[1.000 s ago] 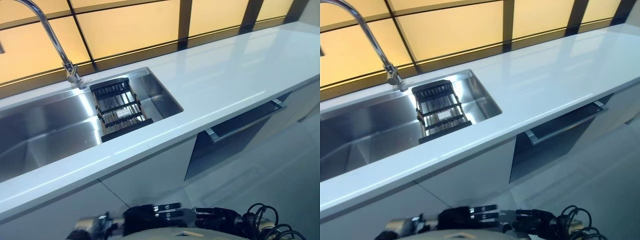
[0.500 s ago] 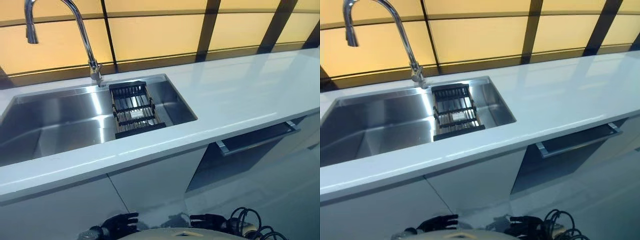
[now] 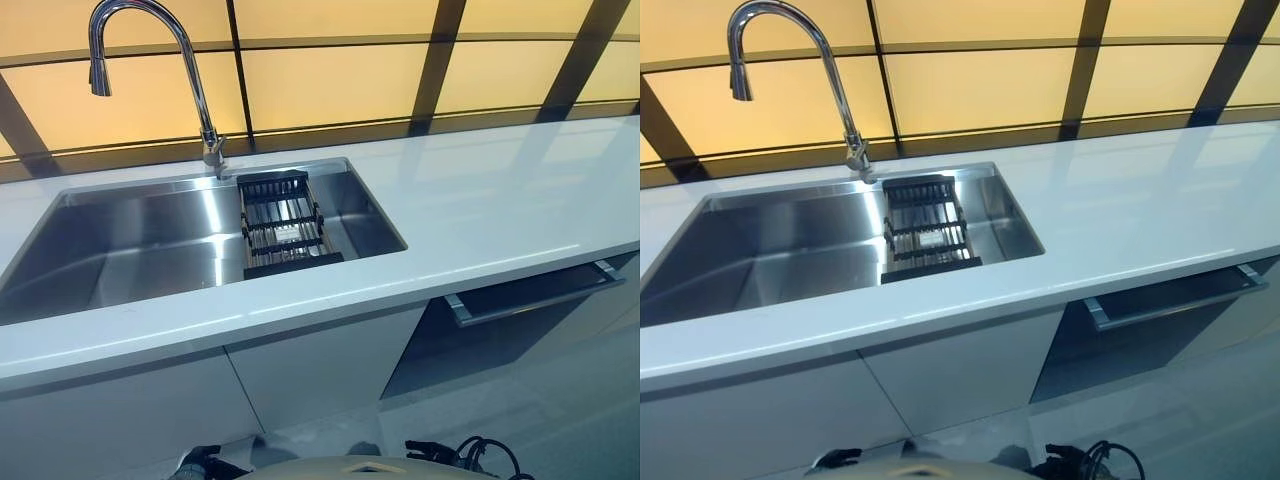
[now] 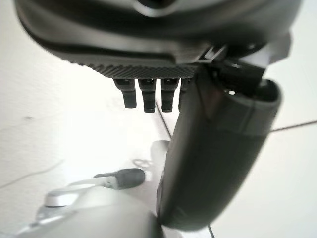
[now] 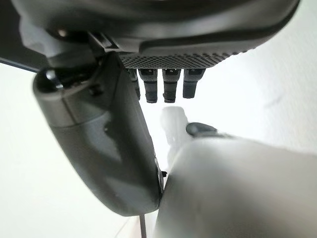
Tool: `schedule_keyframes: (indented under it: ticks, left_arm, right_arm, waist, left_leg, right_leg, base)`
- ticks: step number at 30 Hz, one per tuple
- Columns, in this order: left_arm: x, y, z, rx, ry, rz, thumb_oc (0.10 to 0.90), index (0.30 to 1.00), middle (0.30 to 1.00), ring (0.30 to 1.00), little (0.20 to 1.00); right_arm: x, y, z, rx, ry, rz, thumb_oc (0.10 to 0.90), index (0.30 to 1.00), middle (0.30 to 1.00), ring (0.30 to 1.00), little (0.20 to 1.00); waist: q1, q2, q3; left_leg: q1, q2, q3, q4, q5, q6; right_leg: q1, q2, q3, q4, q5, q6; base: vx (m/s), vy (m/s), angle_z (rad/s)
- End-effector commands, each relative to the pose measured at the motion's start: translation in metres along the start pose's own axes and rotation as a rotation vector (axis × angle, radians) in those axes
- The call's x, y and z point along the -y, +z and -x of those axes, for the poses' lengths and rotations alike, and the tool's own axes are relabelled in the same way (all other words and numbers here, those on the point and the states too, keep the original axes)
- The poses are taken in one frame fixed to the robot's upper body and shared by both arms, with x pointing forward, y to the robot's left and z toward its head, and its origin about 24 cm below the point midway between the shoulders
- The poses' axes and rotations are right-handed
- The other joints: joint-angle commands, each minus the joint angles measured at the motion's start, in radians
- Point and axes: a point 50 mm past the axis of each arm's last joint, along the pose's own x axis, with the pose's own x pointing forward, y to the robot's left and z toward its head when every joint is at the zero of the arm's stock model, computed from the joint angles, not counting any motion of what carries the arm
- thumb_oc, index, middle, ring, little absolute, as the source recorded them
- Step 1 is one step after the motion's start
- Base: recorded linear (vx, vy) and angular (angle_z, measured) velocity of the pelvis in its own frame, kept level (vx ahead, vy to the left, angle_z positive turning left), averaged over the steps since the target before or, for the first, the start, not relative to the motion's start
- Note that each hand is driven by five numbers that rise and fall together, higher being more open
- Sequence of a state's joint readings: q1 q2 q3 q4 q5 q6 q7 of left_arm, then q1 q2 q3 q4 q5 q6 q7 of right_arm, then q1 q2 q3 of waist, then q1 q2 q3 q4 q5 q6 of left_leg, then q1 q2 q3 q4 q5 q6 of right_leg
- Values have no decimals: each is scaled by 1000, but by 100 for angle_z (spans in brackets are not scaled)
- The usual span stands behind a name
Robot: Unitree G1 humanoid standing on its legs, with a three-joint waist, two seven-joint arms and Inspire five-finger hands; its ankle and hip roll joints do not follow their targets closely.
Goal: Pick up plates and place into dishwasher.
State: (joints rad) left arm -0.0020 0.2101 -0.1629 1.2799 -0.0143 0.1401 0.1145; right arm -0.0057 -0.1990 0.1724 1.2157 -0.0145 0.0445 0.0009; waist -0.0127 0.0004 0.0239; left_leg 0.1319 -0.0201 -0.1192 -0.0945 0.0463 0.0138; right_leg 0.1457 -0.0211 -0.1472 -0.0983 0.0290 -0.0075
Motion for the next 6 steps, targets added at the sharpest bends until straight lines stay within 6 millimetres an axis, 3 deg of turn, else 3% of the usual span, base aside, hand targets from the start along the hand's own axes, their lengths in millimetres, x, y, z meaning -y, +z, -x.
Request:
schedule_keyframes:
  ticks: [1,6]
  left_arm:
    - [6,-20,1,-116,-30,-134,800,900,900,900,900]
    - [-1,-12,0,-101,-31,-136,800,900,900,900,900]
  right_arm:
    - [-1,23,0,120,-45,186,800,900,900,900,900]
    - [-4,34,1,184,-22,247,800,900,900,900,900]
  waist:
    - [8,12,59]
    - [7,14,67]
  left_leg:
    - [29,-79,85,7,-134,65]
    - [26,-81,86,7,-134,65]
  right_leg:
    - [31,58,43,11,-91,2]
    - [29,55,38,11,-93,5]
  base:
    - [-38,22,1]
    - [-14,8,0]
